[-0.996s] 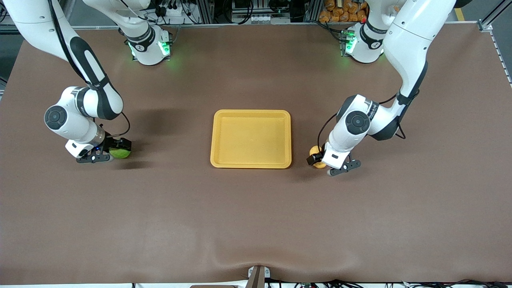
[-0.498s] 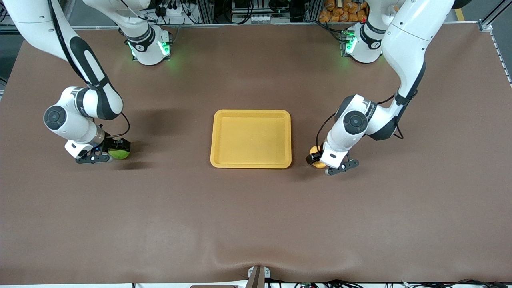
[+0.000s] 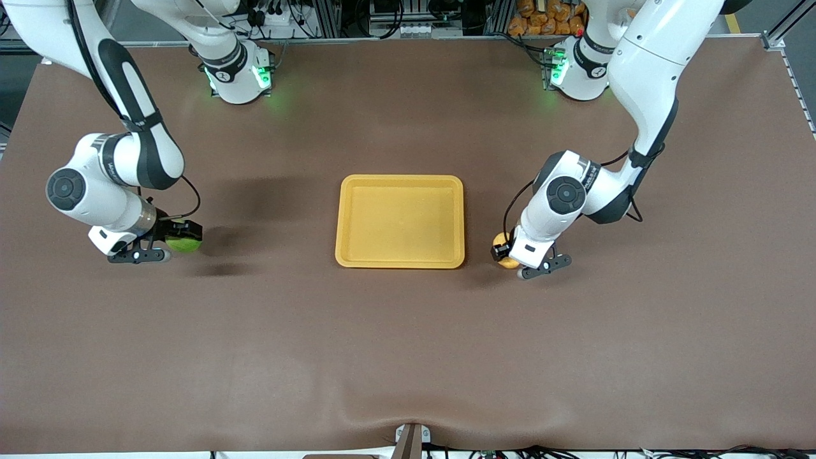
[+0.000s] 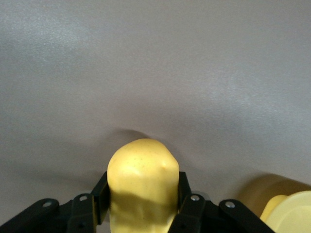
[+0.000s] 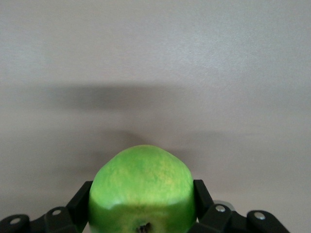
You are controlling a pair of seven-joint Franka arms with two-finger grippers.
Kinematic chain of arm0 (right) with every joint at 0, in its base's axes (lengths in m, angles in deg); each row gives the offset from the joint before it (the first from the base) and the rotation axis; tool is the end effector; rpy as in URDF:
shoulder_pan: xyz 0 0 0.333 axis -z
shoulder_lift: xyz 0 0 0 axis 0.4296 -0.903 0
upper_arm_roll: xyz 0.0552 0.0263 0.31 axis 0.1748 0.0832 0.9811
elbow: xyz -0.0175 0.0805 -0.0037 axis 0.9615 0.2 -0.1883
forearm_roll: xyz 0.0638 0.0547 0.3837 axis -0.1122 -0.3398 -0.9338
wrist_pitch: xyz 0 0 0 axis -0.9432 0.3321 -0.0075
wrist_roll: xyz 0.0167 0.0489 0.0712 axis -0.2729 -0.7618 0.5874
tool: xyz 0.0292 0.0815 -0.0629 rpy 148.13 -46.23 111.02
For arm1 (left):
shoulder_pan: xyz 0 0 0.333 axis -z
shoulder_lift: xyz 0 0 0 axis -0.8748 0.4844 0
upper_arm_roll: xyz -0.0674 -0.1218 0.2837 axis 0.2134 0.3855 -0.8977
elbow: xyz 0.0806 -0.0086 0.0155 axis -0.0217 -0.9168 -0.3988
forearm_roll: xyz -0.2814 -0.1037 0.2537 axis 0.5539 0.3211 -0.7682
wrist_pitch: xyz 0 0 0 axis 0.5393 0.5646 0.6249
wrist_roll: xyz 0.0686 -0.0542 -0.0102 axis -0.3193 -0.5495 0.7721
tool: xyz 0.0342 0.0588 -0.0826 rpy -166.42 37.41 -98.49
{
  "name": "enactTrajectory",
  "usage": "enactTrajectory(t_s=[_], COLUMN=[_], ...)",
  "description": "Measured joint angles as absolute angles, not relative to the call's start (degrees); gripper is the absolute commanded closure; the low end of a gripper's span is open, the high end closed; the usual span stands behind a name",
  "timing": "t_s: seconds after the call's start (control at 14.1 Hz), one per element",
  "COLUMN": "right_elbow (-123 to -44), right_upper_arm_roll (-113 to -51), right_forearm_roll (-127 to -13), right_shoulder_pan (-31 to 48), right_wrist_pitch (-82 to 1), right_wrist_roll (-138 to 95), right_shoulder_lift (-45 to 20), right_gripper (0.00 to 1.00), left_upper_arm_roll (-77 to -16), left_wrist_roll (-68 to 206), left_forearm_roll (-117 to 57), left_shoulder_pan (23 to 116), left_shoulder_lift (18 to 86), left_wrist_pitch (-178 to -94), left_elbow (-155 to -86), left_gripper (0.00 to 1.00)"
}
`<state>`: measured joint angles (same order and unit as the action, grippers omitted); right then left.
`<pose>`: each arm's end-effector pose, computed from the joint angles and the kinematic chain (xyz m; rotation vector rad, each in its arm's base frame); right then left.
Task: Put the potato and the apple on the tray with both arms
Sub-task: 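Lift the apple with the right gripper while the left gripper lifts the potato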
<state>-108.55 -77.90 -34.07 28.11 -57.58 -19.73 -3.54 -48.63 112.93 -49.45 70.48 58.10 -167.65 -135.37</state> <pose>0.5502 -0.0382 0.2681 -3.1195 -0.0487 0.1645 0.5561 -0.2659 0.1955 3.0164 0.4951 0.0519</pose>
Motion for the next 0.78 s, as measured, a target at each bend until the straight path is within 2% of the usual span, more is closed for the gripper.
enactTrajectory(t_s=[0.07, 0.78], right_elbow=[-107.42, -104.74], right_upper_arm_roll=[-77.83, -77.58], right_forearm_roll=[-34.08, -44.23], right_shoulder_pan=[27.59, 24.84], right_wrist_pitch=[-55.08, -44.42], right_wrist_roll=[-20.72, -25.97], right_shoulder_lift=[-2.93, -0.89], right_gripper=[0.61, 0.61], left_upper_arm_roll=[-48.33, -45.27], left_wrist_roll=[112.90, 112.97], left_forearm_roll=[-49.45, -49.46], left_shoulder_pan=[70.50, 70.52], left_shoulder_lift=[58.10, 55.79], left_wrist_pitch=[-167.65, -165.02], left_elbow=[-135.28, -132.19], left_gripper=[1.00, 1.00])
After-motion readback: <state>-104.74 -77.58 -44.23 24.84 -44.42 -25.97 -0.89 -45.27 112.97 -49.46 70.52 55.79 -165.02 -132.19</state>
